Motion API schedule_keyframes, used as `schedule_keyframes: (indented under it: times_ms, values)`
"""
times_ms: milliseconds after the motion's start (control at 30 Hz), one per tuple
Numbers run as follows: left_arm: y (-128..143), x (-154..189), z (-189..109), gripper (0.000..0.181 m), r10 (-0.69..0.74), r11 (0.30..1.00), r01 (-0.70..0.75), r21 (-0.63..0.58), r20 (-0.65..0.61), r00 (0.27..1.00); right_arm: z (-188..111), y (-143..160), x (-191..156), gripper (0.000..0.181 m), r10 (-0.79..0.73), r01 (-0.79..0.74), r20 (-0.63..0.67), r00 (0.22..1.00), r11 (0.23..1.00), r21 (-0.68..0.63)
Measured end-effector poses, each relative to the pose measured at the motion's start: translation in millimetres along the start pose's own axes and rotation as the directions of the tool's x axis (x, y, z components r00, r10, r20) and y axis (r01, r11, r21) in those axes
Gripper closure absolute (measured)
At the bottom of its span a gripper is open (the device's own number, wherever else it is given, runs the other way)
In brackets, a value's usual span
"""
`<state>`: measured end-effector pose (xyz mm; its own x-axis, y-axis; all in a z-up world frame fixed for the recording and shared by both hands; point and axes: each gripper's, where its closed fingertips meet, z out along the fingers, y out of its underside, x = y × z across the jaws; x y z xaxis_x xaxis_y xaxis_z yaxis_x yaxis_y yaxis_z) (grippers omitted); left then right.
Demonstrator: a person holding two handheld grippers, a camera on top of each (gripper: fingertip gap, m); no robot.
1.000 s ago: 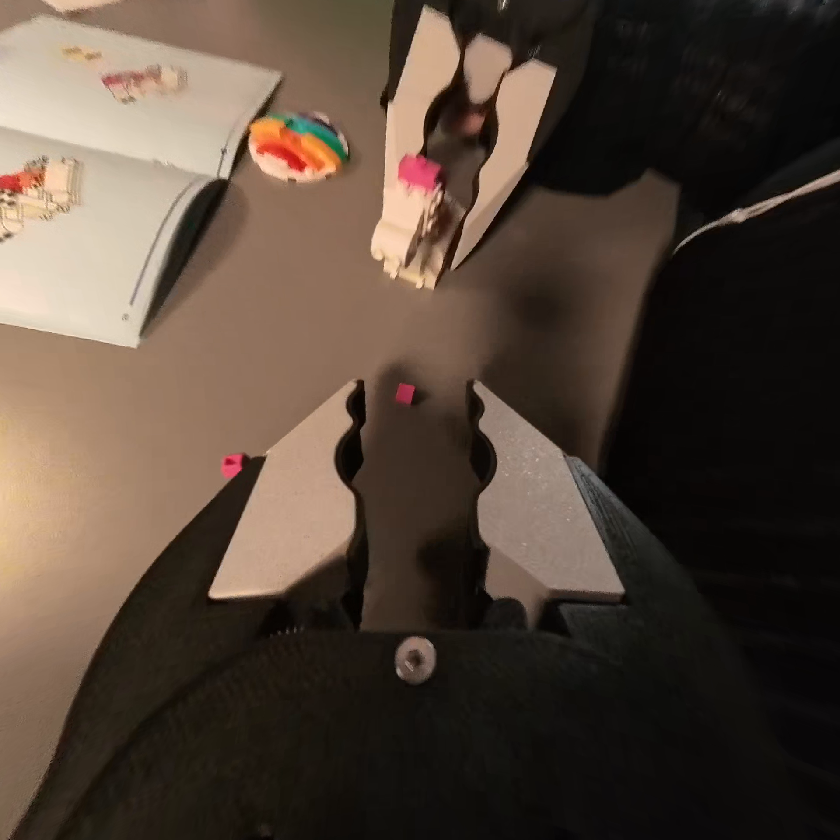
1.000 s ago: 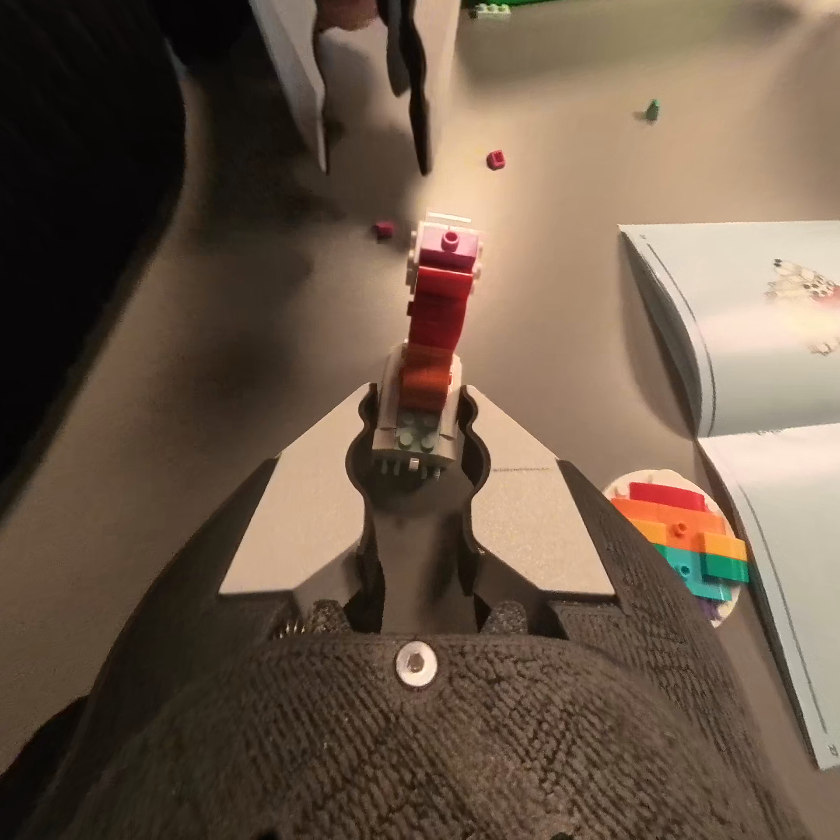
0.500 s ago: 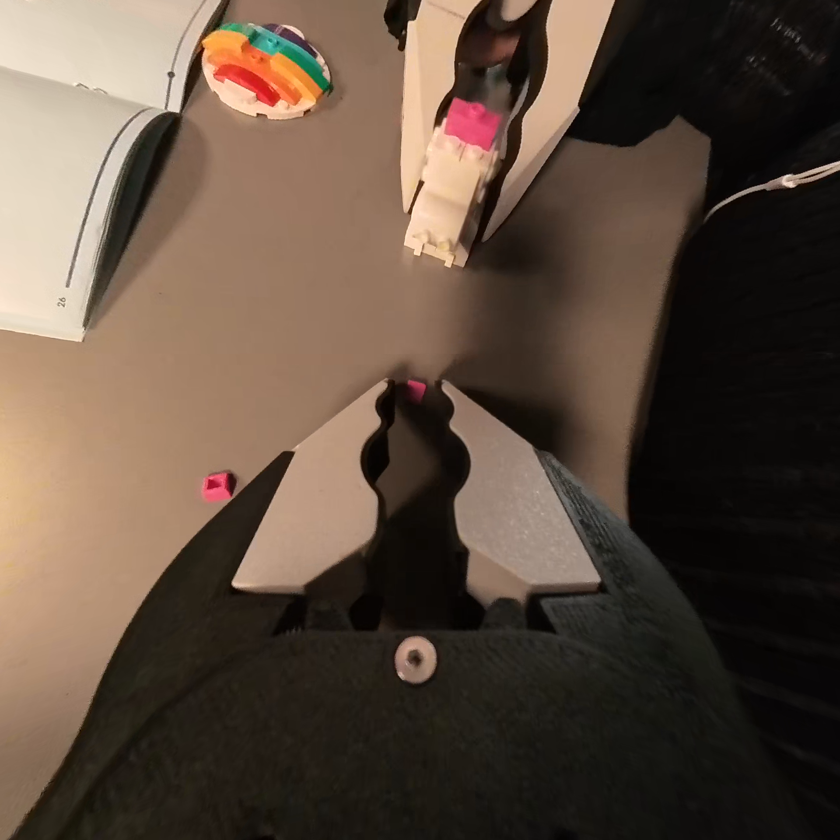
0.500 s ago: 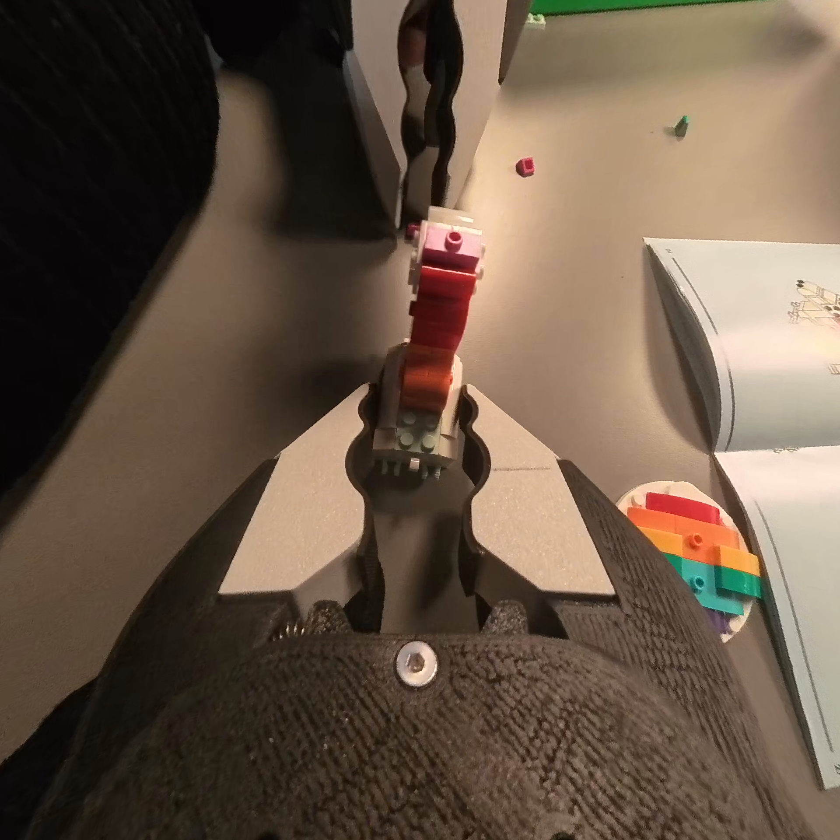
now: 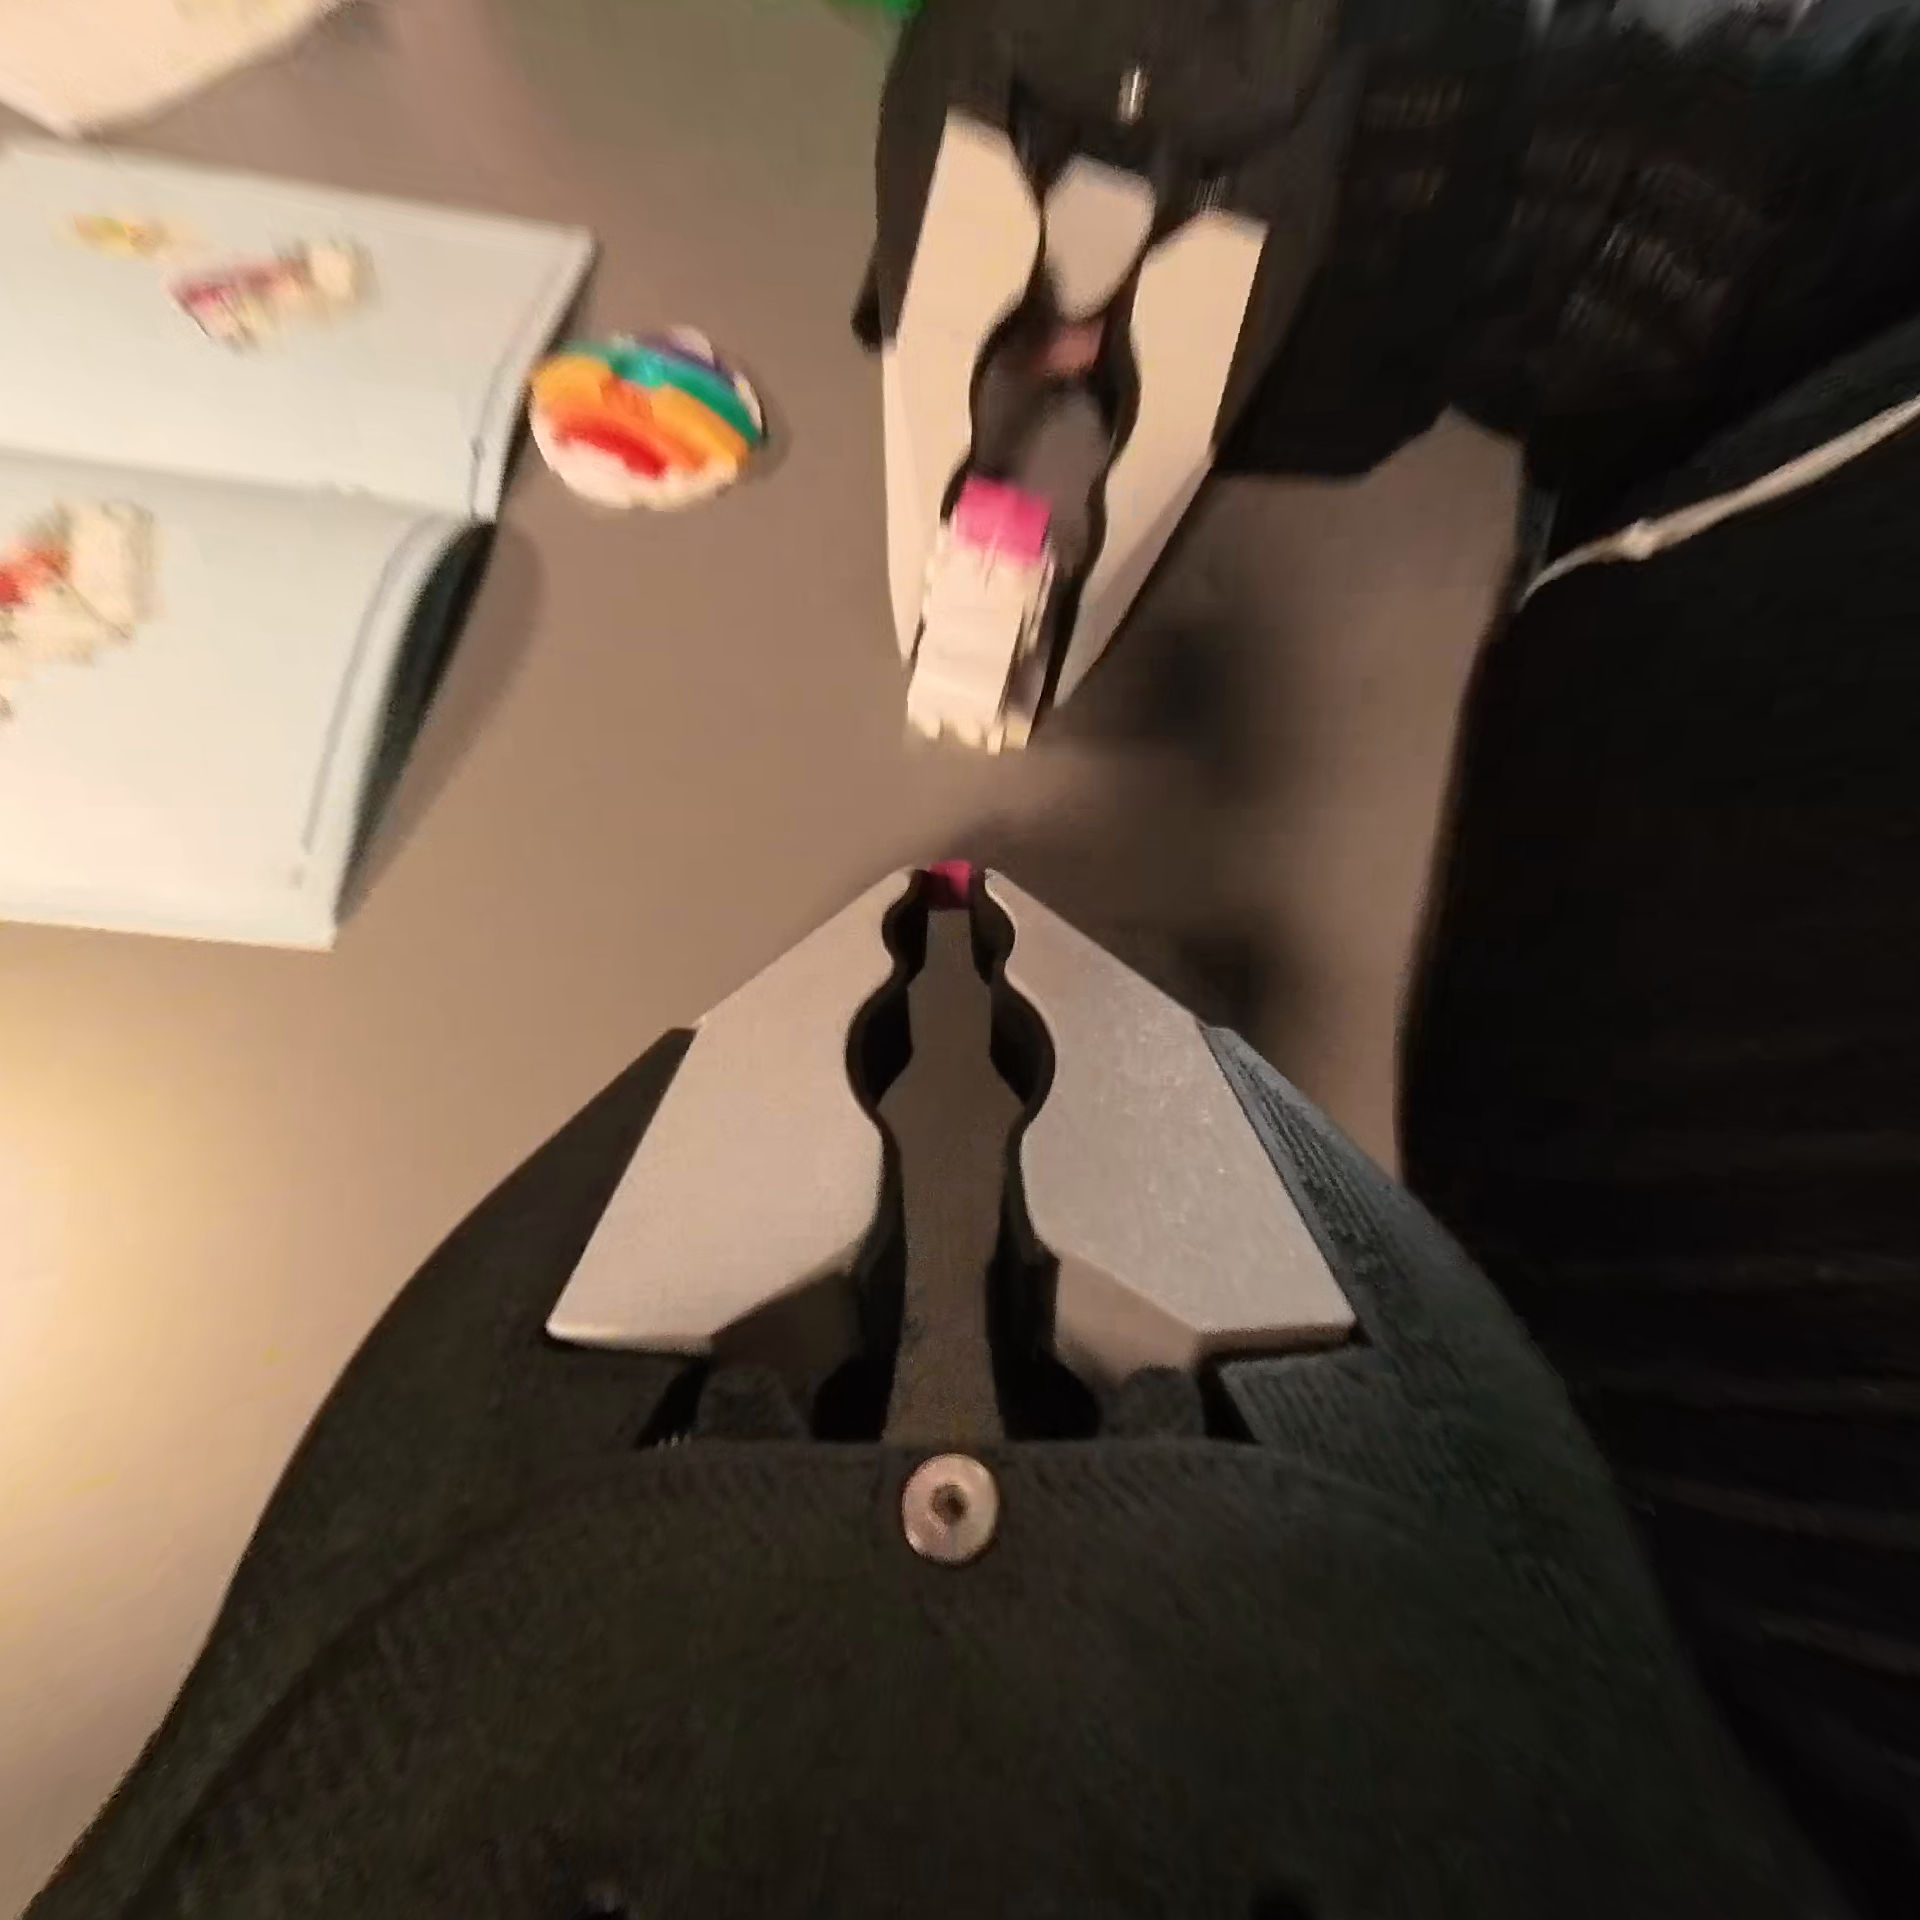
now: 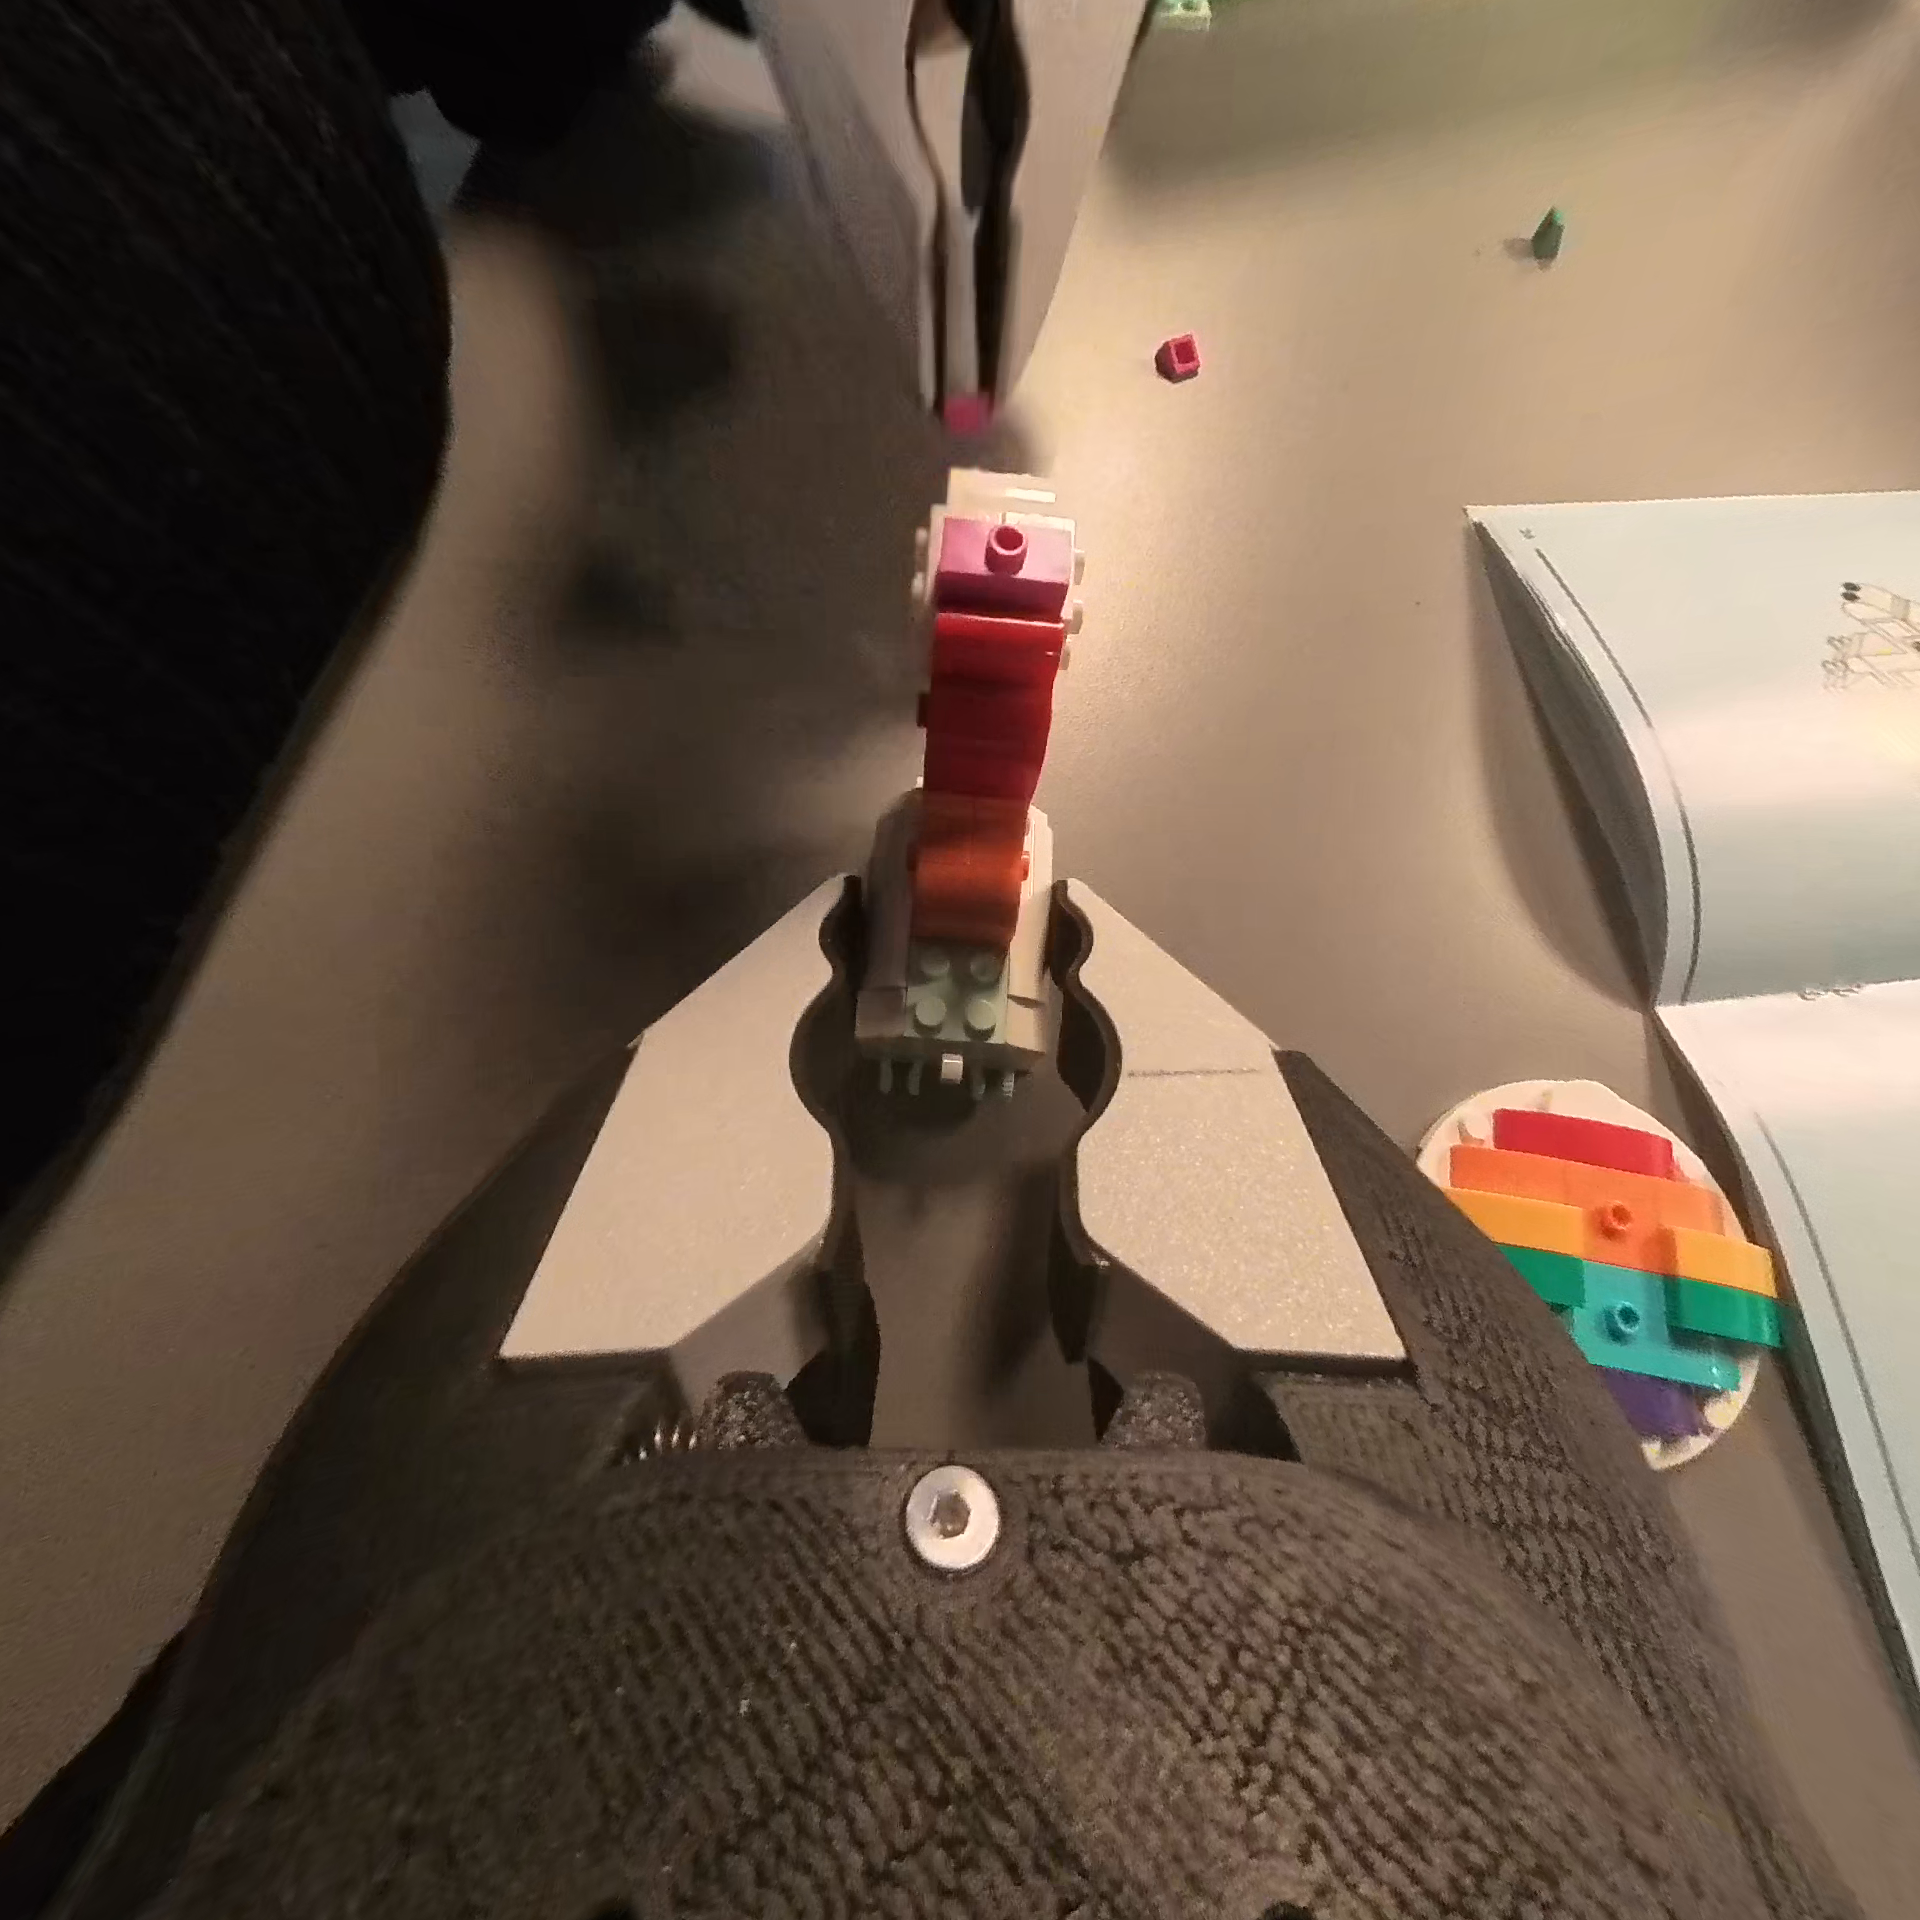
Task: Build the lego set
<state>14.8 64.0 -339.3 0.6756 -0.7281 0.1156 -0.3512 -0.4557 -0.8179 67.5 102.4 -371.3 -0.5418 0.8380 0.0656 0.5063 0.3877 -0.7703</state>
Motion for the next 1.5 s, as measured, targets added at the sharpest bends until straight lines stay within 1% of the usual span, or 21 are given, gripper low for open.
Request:
schedule_keyframes:
  times_ms: [33, 67, 133, 200, 300, 367, 433, 500, 900, 1300, 1500]
  values:
    - [-12.2, -0.3, -3.5, 0.175, 0.003, 0.999, -0.004, 0.048, 0.005, 1.000, -0.1, 0.1, 0.1, 0.147, 0.000, 0.000, 0.000, 1.000, 1.000, 0.000]
    - [-23.0, -0.1, -6.1, 0.175, 0.012, 0.996, -0.012, 0.086, 0.009, 1.000, 0.0, 0.0, 0.0, 0.147, -0.001, 0.001, -0.001, 1.000, 1.000, 0.000]
    - [-38.2, 2.3, -6.8, 0.175, 0.037, 0.993, -0.037, 0.116, 0.001, 0.999, -0.1, 0.0, -0.5, 0.147, -0.002, 0.002, 0.002, 1.000, 1.000, 0.000]
    - [-48.6, 3.1, -3.2, 0.175, 0.047, 0.993, -0.045, 0.114, -0.017, 0.999, -0.1, 0.1, -0.9, 0.147, -0.002, 0.002, 0.006, 1.000, 1.000, 0.000]
    - [-58.1, 5.3, 5.1, 0.175, 0.039, 0.995, -0.032, 0.090, -0.078, 0.996, -0.2, 0.0, -1.4, 0.147, -0.006, 0.006, 0.007, 1.000, 1.000, 0.001]
    - [-58.3, 6.9, 11.5, 0.175, 0.027, 0.999, -0.022, 0.049, -0.113, 0.993, -0.2, 0.1, -1.4, 0.146, -0.004, 0.004, 0.009, 1.000, 1.000, 0.001]
    - [-55.3, 6.4, 17.5, 0.174, 0.026, 1.000, -0.026, 0.004, -0.122, 0.992, -0.1, 0.0, -1.4, 0.146, -0.003, 0.003, 0.010, 1.000, 1.000, 0.001]
    - [-54.7, 6.6, 21.3, 0.174, 0.031, 0.999, -0.033, -0.011, -0.128, 0.991, -0.2, 0.1, -1.4, 0.146, -0.004, 0.004, 0.009, 1.000, 1.000, 0.001]
    - [-53.5, 9.3, 25.9, 0.174, -0.003, 1.000, -0.002, -0.027, -0.181, 0.984, -0.4, 0.1, -1.7, 0.146, -0.003, 0.003, 0.012, 1.000, 1.000, 0.001]
    - [-53.2, 9.7, 26.1, 0.174, 0.029, 0.999, -0.038, -0.037, -0.227, 0.973, -0.5, -0.1, -3.2, 0.146, -0.004, 0.004, 0.026, 1.000, 1.000, 0.002]
    - [-53.3, 13.0, 28.0, 0.168, 0.008, 0.999, -0.019, -0.042, -0.249, 0.968, -0.5, -0.3, -3.5, 0.146, -0.005, 0.005, 0.028, 1.000, 1.000, 0.002]
